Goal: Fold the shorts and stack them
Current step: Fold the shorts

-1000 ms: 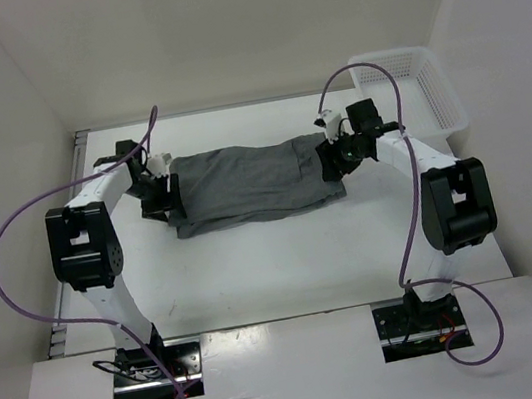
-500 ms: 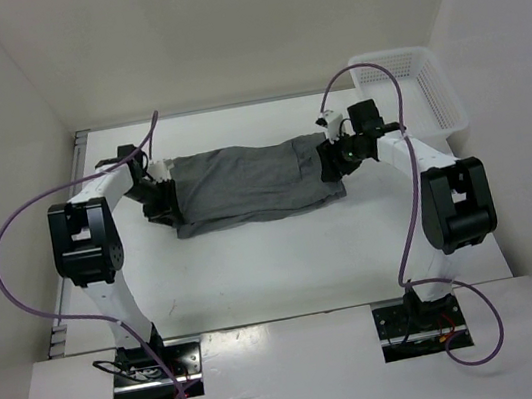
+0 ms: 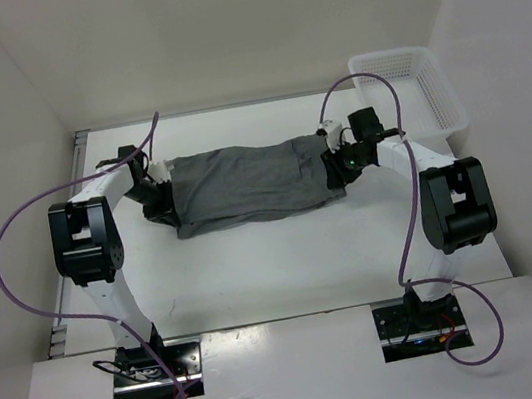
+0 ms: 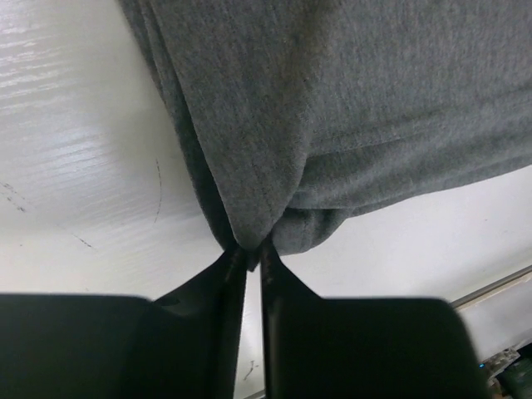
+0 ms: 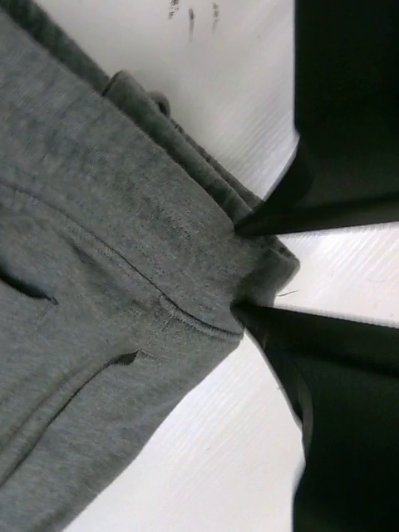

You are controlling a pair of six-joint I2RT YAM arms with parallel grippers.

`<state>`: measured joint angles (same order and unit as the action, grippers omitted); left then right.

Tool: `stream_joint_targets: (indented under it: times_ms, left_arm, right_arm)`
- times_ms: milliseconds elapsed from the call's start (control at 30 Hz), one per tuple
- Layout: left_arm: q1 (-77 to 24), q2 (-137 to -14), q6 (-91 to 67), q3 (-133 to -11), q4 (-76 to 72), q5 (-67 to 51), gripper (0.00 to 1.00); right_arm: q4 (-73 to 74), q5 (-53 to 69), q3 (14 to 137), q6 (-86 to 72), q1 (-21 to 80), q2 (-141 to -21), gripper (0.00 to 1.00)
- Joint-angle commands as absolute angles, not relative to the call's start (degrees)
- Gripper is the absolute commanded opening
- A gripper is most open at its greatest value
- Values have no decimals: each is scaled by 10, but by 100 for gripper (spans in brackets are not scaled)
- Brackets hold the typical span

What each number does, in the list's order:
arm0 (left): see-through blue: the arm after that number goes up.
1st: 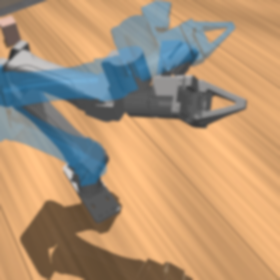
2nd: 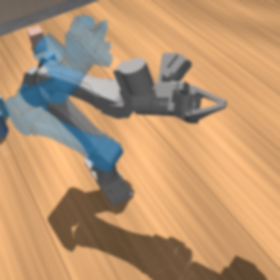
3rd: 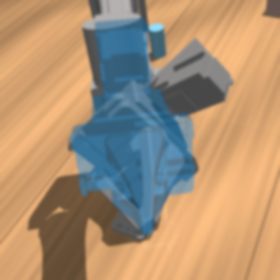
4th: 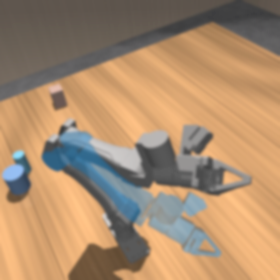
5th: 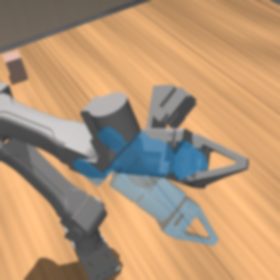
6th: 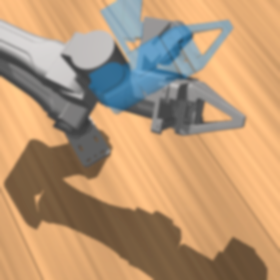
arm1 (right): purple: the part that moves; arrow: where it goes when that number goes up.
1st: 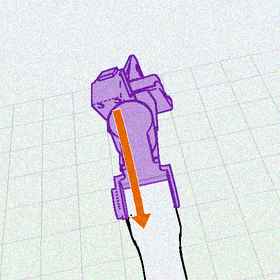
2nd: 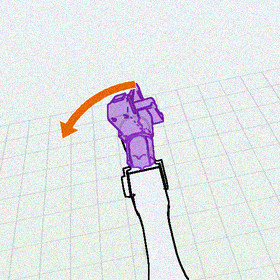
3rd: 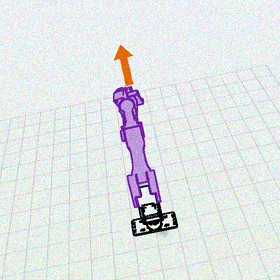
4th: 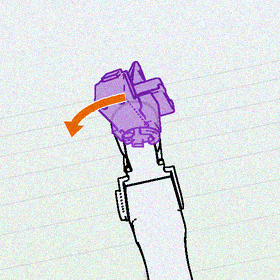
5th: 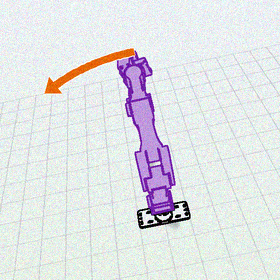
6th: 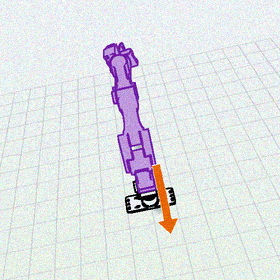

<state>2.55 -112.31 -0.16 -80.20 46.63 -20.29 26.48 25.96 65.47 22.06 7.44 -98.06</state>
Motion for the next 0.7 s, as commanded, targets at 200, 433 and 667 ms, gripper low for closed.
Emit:
stream_joint_targets:
  times_ms: [200,433,667]
  left_arm:
    - [35,-1106,0,-823,479,-236,0]
    - [62,-1045,0,-902,518,-214,0]
    - [39,-1014,0,-905,594,-280,0]
  right_arm:
    - [248,294,696,228,70,-978,0]
    - [300,345,784,279,26,-989,0]
    - [371,373,811,363,13,-994,0]
